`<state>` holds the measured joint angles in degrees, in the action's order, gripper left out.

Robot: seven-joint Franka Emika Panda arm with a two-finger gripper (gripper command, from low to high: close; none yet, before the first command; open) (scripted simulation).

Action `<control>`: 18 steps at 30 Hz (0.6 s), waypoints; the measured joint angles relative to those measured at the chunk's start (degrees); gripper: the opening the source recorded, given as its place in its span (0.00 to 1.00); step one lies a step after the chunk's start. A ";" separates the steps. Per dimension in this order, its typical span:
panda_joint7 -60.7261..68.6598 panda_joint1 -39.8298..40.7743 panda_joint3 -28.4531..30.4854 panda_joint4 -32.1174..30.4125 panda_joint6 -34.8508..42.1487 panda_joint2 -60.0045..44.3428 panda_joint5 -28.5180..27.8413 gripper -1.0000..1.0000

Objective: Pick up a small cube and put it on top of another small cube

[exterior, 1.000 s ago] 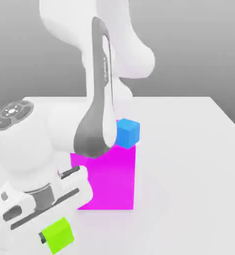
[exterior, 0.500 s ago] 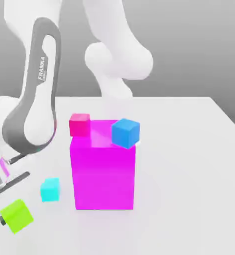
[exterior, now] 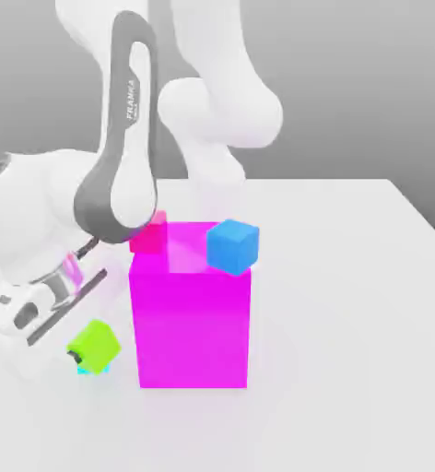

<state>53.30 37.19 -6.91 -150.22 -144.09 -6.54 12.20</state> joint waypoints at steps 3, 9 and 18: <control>1.46 0.14 0.09 -3.69 -1.86 4.50 -1.09 0.00; 1.40 1.61 -0.05 -11.09 -6.83 14.49 -6.43 0.00; -2.47 4.02 -0.09 -13.36 -20.98 5.00 -12.77 0.00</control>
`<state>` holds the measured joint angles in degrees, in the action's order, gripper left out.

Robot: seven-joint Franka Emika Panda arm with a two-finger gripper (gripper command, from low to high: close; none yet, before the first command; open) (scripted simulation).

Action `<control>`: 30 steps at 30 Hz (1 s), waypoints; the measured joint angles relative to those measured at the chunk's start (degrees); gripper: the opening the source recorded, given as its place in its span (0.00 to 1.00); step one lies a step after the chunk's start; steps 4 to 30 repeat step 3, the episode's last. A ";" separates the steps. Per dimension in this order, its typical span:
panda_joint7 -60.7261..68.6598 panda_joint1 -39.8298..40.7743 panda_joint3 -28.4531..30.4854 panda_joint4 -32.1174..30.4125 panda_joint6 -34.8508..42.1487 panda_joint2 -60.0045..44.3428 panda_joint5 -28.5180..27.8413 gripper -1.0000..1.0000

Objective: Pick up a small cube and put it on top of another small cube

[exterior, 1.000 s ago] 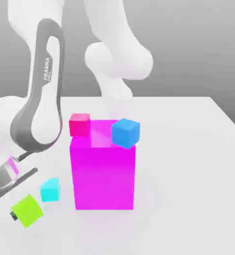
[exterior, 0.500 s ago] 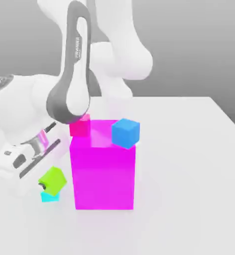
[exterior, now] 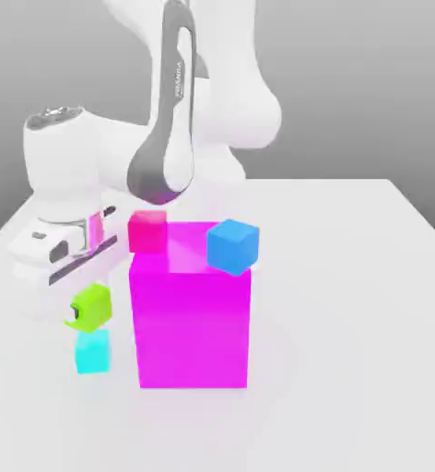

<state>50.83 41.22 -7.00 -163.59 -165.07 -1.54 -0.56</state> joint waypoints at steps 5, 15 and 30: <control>-0.49 -0.02 0.22 0.07 -1.20 -1.34 -0.74 1.00; -0.49 -0.02 0.22 0.07 -1.20 -1.34 -0.74 1.00; -0.49 -0.02 0.22 0.07 -1.20 -1.34 -0.74 1.00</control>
